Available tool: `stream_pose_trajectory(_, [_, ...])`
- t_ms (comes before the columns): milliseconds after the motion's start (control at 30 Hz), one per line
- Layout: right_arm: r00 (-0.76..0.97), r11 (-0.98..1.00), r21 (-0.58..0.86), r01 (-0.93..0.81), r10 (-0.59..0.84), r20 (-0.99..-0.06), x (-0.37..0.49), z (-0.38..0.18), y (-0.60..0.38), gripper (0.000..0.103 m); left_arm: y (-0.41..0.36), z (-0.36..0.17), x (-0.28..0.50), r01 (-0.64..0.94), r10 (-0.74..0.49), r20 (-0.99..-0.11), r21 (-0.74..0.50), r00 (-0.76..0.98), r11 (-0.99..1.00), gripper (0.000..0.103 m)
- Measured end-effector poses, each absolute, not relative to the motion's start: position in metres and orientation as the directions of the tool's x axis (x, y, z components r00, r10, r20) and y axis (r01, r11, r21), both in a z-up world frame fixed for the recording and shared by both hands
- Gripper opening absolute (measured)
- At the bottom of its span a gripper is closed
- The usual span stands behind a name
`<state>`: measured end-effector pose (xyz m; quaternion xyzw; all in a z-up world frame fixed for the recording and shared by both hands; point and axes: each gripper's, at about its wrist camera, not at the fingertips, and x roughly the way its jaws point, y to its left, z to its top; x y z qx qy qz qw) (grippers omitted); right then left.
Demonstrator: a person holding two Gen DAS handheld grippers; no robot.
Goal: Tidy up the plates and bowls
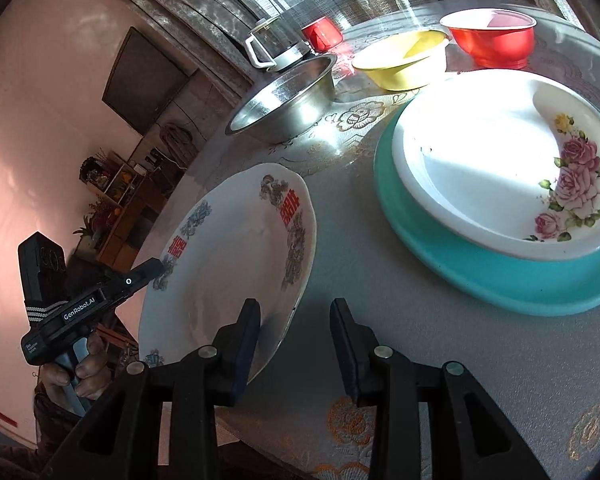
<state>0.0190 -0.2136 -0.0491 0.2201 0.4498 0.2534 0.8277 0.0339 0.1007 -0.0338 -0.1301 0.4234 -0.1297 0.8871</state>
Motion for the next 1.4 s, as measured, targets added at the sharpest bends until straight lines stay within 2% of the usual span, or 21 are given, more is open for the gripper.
stream_pose_trajectory(100, [0.465,0.771,0.592,-0.232,0.623,-0.629,0.018,-0.048,-0.213,0.036,0.096,-0.037,0.036,0.139,-0.338,-0.714,-0.324,0.613,0.936,0.023])
stream_pose_trajectory(200, [0.463,0.768,0.586,-0.258,0.630,-0.623,0.019,-0.048,-0.208,0.028,0.098,-0.039,0.039,0.147,-0.359,-0.710,-0.344,0.606,0.927,0.023])
stream_pose_trajectory(467, [0.465,0.775,0.568,-0.276,0.625,-0.627,0.023,-0.049,-0.202,0.026,0.091,-0.041,0.040,0.174,-0.335,-0.705,-0.292,0.625,0.940,0.026])
stream_pose_trajectory(567, [0.461,0.759,0.586,-0.284,0.644,-0.610,0.023,-0.052,-0.205,0.027,0.087,-0.042,0.042,0.169,-0.309,-0.715,-0.262,0.627,0.950,0.030])
stream_pose_trajectory(767, [0.452,0.756,0.580,-0.303,0.650,-0.611,0.023,-0.051,-0.201,0.023,0.081,-0.045,0.042,0.177,-0.289,-0.720,-0.230,0.630,0.957,0.031])
stream_pose_trajectory(1167, [0.444,0.736,0.614,-0.286,0.669,-0.596,0.025,-0.055,-0.203,0.023,0.077,-0.046,0.039,0.147,-0.246,-0.715,-0.198,0.655,0.969,0.034])
stream_pose_trajectory(1400, [0.473,0.771,0.557,-0.309,0.632,-0.614,0.021,-0.050,-0.195,0.021,0.075,-0.045,0.039,0.103,-0.222,-0.728,-0.205,0.649,0.973,0.034])
